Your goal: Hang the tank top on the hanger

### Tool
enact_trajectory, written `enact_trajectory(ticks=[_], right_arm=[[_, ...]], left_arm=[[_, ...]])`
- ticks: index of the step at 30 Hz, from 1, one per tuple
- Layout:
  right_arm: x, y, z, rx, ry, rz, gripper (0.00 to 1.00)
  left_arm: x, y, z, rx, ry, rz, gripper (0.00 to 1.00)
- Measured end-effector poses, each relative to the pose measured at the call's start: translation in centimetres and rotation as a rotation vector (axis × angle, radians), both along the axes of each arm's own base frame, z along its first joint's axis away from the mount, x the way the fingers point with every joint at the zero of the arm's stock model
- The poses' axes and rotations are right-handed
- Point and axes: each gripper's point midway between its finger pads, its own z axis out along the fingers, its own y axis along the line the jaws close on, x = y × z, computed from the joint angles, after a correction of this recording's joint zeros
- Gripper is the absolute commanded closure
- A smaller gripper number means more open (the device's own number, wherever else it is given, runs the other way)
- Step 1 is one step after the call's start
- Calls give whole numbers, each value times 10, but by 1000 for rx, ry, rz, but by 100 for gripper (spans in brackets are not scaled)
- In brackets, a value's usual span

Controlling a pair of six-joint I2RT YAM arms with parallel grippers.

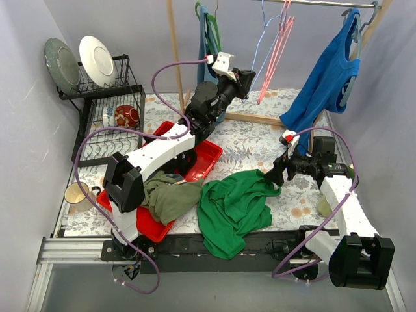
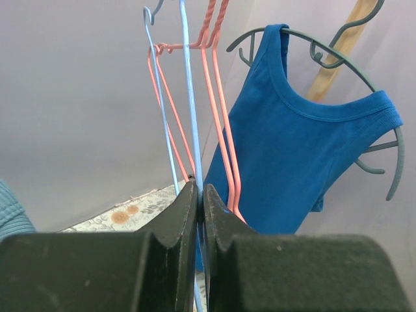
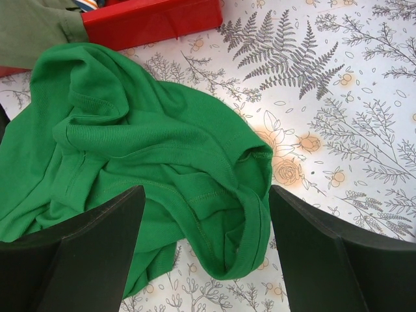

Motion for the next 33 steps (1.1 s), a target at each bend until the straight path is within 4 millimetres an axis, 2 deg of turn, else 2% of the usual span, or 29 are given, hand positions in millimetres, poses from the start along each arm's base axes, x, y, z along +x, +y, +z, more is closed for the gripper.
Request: enact_trajectory(ticks=[14,33], right_arm=[[0,0,-2,-1,5,2,15],[-3,0,-5,-2,31,4,15]], left_arm=[[-3,0,5,-16,-68,39,100],[12,-8,3,-2,-79,94,100]])
